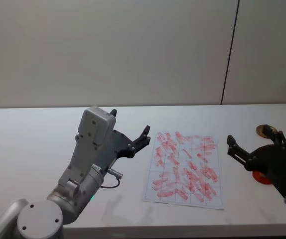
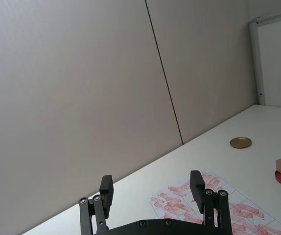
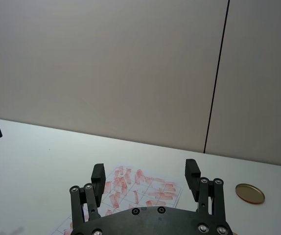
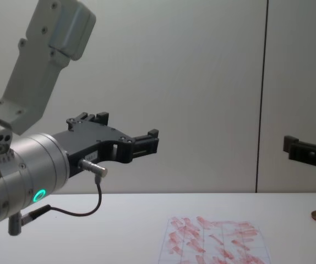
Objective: Use the one hand to pick up the stamp and affix it onto the A4 paper.
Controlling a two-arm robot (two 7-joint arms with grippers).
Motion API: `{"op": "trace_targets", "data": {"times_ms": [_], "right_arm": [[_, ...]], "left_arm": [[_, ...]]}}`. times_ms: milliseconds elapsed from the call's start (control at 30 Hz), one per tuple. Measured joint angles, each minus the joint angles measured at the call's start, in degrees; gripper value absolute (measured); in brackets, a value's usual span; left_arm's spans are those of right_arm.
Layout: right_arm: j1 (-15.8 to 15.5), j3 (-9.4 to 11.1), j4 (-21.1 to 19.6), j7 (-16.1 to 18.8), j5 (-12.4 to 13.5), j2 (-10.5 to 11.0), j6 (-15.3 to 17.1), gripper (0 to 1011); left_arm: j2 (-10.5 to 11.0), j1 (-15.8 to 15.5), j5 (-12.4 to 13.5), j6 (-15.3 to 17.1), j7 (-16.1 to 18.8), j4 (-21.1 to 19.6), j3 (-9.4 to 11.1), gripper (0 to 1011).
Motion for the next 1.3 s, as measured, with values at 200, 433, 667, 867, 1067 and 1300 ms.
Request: {"op": "trace_targets", "data": {"times_ms": [200,433,667,867,1067,1300], "right_arm": [[0.0,0.0,0.0,0.0,0.0,0.0,0.0,1001],[0.0,0.0,0.1,-0.2,-0.2,-0.1,0.0,1001],[0.3,0.1,0.8,-1.8,-1.0,-0.6,0.5,1001],[1.0,0.2,2.3,-3.5,-1.9,-1.2,1.4,1001],[2.6,0.4,5.0,-4.9,-3.0,-2.0,2.4,1001],[5.5,0.5,9.4,-5.4,-4.6,-3.3,2.8,1001]], "left_arm": [[0.0,0.0,0.0,0.0,0.0,0.0,0.0,993],[0.0,0.0,0.0,0.0,0.0,0.0,0.0,993],[0.0,0.0,0.0,0.0,0.0,0.0,0.0,993],[0.0,0.0,0.0,0.0,0.0,0.0,0.0,993],[0.0,0.0,0.0,0.0,0.0,0.0,0.0,993],[0.0,0.0,0.0,0.0,0.0,0.0,0.0,993]]}}
